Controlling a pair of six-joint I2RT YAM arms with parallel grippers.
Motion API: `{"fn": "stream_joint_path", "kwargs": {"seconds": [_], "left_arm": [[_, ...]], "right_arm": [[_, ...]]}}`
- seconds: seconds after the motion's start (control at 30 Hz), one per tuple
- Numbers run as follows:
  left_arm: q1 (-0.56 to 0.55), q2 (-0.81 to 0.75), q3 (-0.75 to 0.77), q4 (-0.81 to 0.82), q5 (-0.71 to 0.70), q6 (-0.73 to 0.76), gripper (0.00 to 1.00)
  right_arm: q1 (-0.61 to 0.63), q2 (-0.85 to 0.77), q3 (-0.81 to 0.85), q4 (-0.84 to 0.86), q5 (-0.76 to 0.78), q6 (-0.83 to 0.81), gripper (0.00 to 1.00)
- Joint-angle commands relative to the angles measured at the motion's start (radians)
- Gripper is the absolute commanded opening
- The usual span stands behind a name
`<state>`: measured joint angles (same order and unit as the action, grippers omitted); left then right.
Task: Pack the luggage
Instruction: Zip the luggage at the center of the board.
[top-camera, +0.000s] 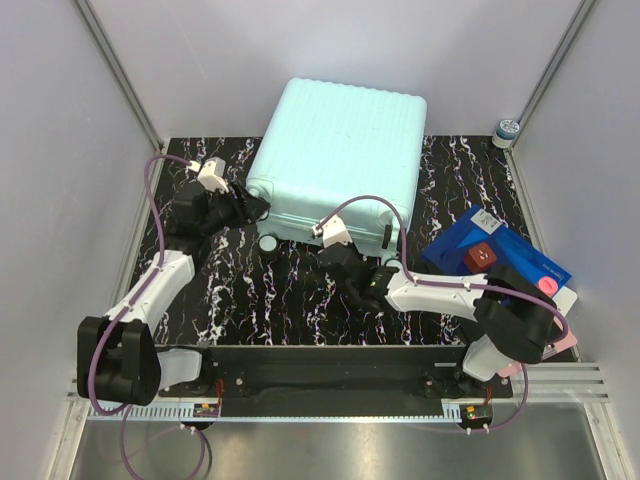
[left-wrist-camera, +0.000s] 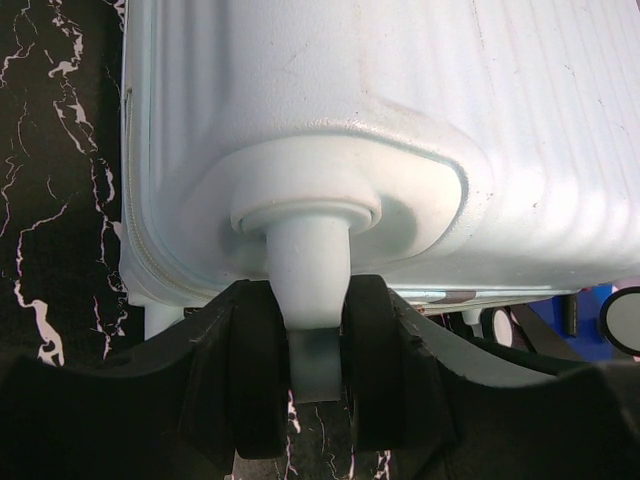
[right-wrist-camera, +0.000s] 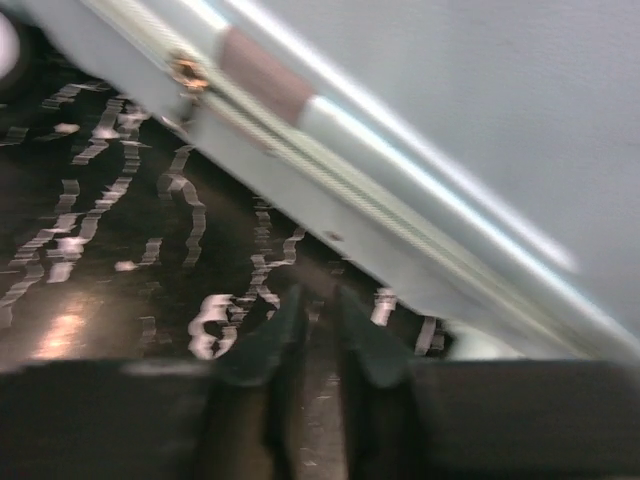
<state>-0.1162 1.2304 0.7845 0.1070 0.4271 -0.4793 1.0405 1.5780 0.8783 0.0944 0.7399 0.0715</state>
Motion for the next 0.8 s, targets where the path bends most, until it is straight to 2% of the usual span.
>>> {"fn": "stream_joint_path", "kwargs": {"seconds": [0.0,0.03,0.17,0.27,0.37,0.6,0.77], "left_arm": [[0.024,-0.017,0.016,0.083,0.033,0.025,0.0],[0.024,-0.019,0.013,0.085,0.035,0.025,0.0],[0.024,-0.023,0.006,0.091,0.045,0.022,0.0],[0.024,-0.028,0.004,0.095,0.05,0.021,0.0],[0.024,-0.031,-0.004,0.109,0.053,0.016,0.0],[0.024,-0.031,-0.01,0.117,0.059,0.011,0.0],[0.024,-0.032,-0.008,0.12,0.064,0.008,0.0]], "right_arm": [[-0.002,-0.018,0.027,0.064,-0.195,0.077,0.37],[-0.002,-0.012,0.031,0.068,-0.224,0.095,0.52],[-0.002,0.036,0.054,0.113,-0.269,0.16,0.69],[-0.003,0.056,0.064,0.129,-0.225,0.195,0.76],[-0.007,0.076,0.074,0.154,-0.165,0.214,0.79],[-0.039,0.112,0.094,0.275,-0.083,0.257,0.8],[-0.083,0.16,0.106,0.356,-0.14,0.28,0.79]]}}
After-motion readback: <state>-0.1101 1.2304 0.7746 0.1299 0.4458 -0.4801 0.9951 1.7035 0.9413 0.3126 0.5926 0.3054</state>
